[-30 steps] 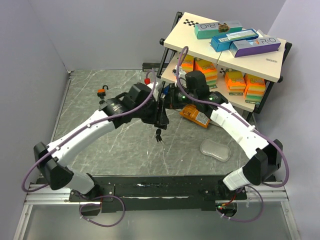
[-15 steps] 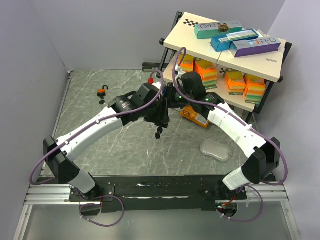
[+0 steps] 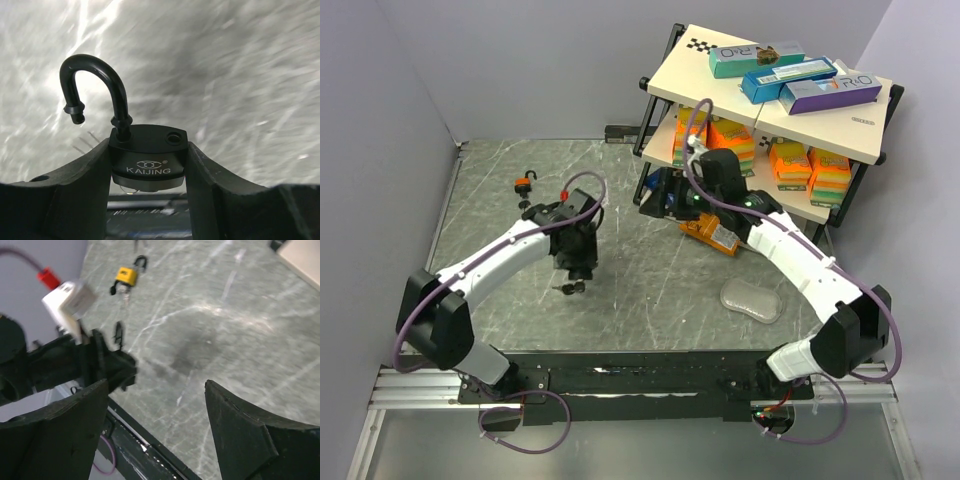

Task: Unlock with the key

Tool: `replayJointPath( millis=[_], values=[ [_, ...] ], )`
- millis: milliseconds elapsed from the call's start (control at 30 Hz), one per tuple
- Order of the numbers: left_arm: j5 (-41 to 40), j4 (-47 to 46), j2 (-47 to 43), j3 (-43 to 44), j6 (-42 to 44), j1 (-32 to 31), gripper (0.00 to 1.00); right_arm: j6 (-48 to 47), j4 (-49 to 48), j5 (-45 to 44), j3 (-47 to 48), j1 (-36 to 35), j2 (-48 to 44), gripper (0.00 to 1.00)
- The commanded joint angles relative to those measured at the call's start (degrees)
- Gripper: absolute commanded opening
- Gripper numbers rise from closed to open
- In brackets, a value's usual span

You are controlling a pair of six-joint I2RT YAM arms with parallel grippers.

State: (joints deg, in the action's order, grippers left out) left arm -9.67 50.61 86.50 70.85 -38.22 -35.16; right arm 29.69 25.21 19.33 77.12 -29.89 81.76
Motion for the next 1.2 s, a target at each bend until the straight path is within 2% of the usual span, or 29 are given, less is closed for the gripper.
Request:
replayJointPath(
  millis=[0,267,567,833,1167],
  values=[
    [0.3,1.4,-7.0,-3.8,1.6,3.6,0.01,1.7,-1.7,1.0,-3.6,3.9,-4.4,0.84],
    [1.0,2.7,-4.4,-9.2,7.7,10.7,0.01,2.3,-2.8,1.9,-6.6,5.4,-6.6,0.85],
    [0.0,2.0,2.7,-6.3,17.6,18.5,0.01,1.9,-3.3,2.4,-8.1,5.7,-7.9,0.85],
    [-5.0,0.2,6.2,-6.3,22.2,22.4,0.01,1.2,-3.0,2.0,-8.4,6.3,-8.5,0.85],
    [-5.0,-2.9,13.5,-3.8,25.8,24.7,0.01,0.5,-2.4,2.2,-8.0,7.0,-8.2,0.86]
  ],
)
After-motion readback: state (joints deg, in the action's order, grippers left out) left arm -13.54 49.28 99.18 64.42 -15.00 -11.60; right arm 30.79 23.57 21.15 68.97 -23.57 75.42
